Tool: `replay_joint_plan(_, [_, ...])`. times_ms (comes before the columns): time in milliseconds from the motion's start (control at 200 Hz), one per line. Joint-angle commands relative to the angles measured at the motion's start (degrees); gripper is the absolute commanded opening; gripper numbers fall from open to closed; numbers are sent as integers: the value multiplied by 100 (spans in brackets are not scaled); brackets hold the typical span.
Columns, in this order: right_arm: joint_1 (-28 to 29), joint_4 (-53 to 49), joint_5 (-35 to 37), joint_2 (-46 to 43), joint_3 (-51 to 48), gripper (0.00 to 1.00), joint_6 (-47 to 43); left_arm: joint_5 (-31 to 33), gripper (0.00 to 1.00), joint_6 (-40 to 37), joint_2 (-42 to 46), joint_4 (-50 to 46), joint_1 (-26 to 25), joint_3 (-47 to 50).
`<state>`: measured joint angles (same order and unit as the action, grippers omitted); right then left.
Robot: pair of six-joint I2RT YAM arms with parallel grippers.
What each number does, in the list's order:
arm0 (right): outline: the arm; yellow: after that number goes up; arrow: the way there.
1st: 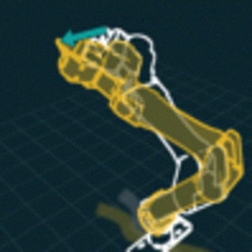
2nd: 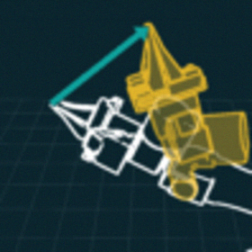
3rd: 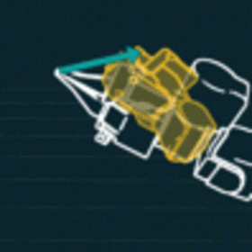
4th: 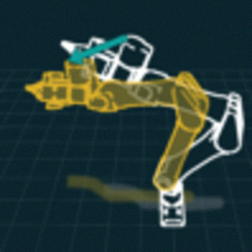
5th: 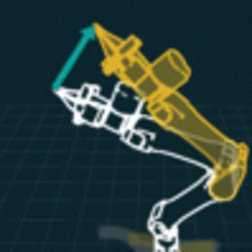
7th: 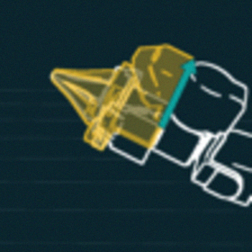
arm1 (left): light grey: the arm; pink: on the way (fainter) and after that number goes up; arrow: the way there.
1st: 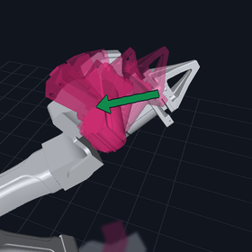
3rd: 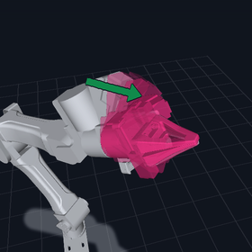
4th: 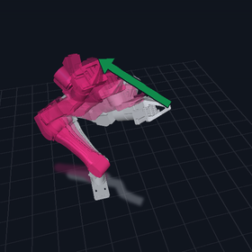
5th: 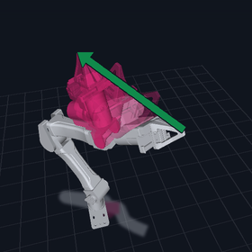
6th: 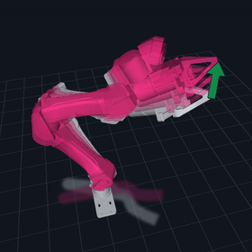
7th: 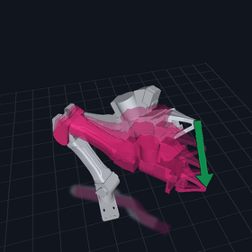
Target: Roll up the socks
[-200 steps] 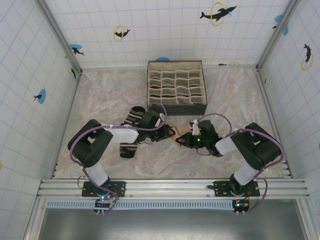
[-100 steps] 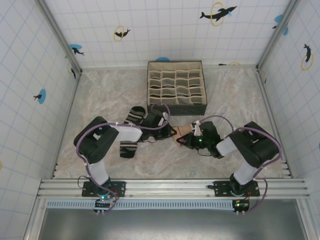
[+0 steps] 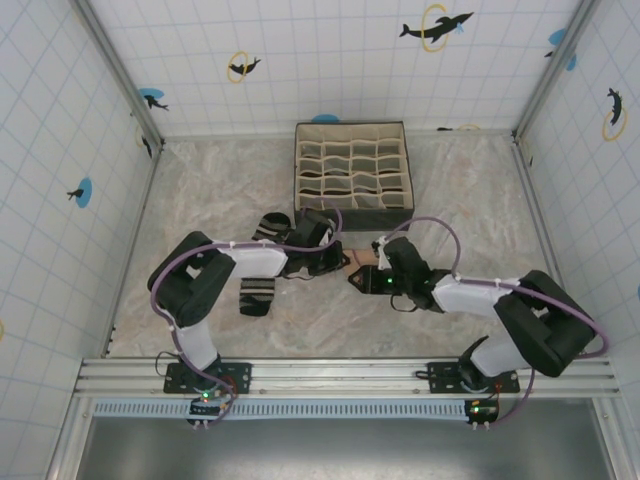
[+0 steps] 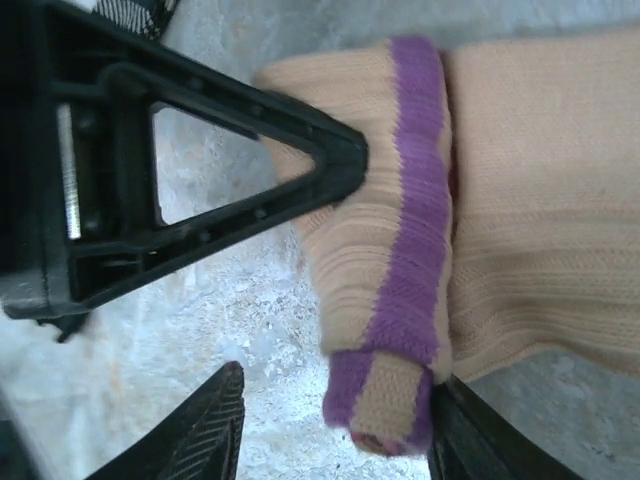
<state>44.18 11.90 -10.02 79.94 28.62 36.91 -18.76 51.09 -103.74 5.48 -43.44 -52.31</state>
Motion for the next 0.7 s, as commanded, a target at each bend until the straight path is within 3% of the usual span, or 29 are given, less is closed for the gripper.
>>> replay_joint_plan(0, [592, -1299, 1794, -271, 427, 50, -984, 186, 0, 6, 79, -871, 98, -16])
replay_joint_plan(145, [1524, -1622, 3535, -192, 718, 51, -1669, -18, 0, 19, 144, -1060, 198, -25])
replay_joint_plan(340, [2448, -2042, 5166, 477, 1236, 55, -2224, -275, 0, -33, 213, -1283, 291, -68])
replay_joint_plan(380, [2662, -2063, 5543, 676, 1360, 63, -2345, -313, 0, -37, 221, -1313, 292, -75])
replay_joint_plan(425, [2869, -2065, 5906, 903, 1482, 64, -2520, -346, 0, -38, 232, -1340, 299, -77])
replay_joint_plan(696, [3185, -2108, 6477, 2150, 2188, 61, -3120, -483, 0, -29, 258, -1423, 327, -79])
